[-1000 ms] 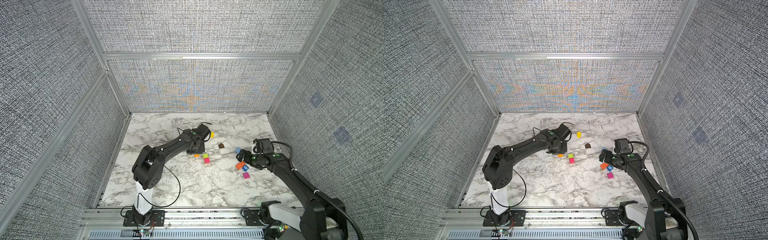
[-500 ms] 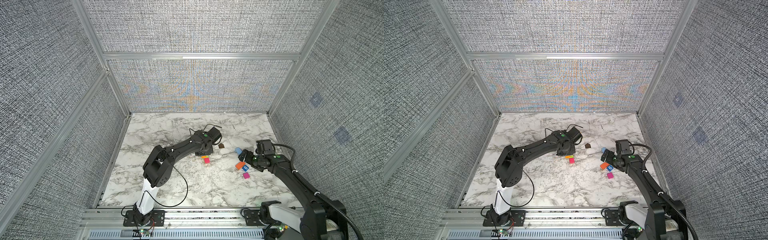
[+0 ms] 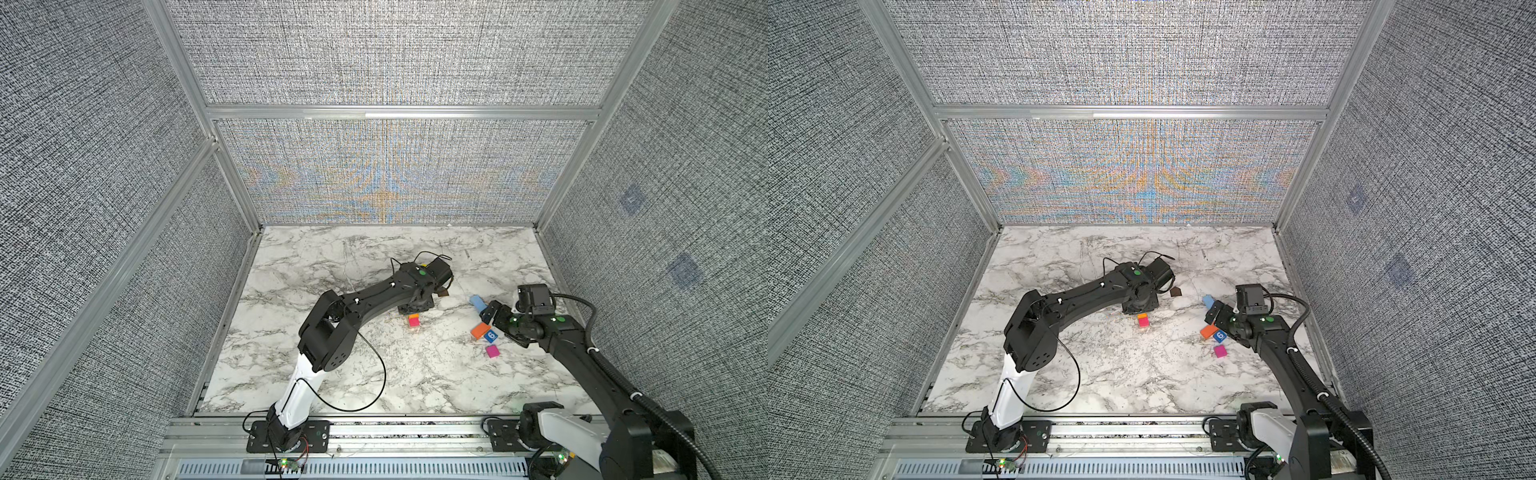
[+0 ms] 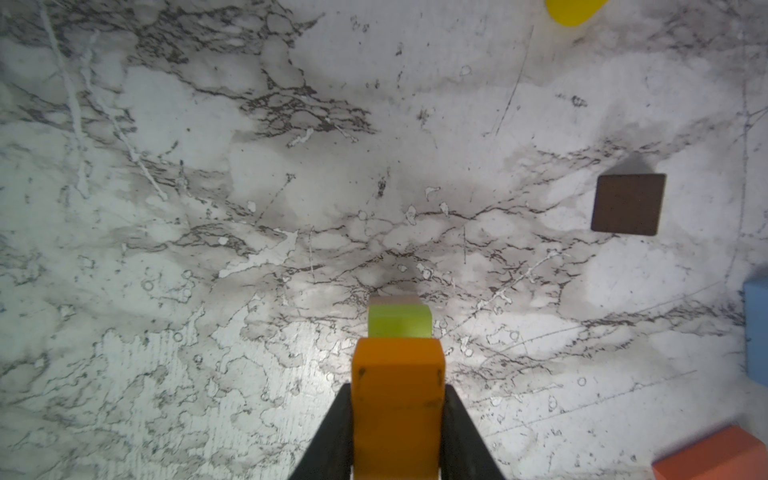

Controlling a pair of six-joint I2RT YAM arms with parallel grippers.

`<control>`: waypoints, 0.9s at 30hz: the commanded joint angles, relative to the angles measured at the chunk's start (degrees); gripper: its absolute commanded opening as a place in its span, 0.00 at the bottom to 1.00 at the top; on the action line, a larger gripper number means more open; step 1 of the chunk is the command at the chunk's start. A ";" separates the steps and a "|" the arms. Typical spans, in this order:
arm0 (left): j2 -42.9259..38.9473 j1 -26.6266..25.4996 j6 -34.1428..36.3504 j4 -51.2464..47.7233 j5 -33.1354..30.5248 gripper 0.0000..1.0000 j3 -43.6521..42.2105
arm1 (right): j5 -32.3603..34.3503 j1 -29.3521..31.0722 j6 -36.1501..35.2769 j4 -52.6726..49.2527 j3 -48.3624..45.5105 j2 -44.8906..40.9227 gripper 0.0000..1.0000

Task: Build the wood block tower
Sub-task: 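Lower the orange block against the stack's side and open the left gripper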

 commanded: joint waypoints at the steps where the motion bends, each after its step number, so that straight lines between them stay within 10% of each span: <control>1: 0.44 0.00 -0.86 -1.08 -1.12 0.26 0.28 | -1.48 -0.11 -0.16 0.41 0.19 0.08 0.99; 27: 1.83 -0.45 -1.23 1.72 1.47 0.26 -0.78 | -3.83 -0.33 -0.42 1.92 -0.06 2.23 0.99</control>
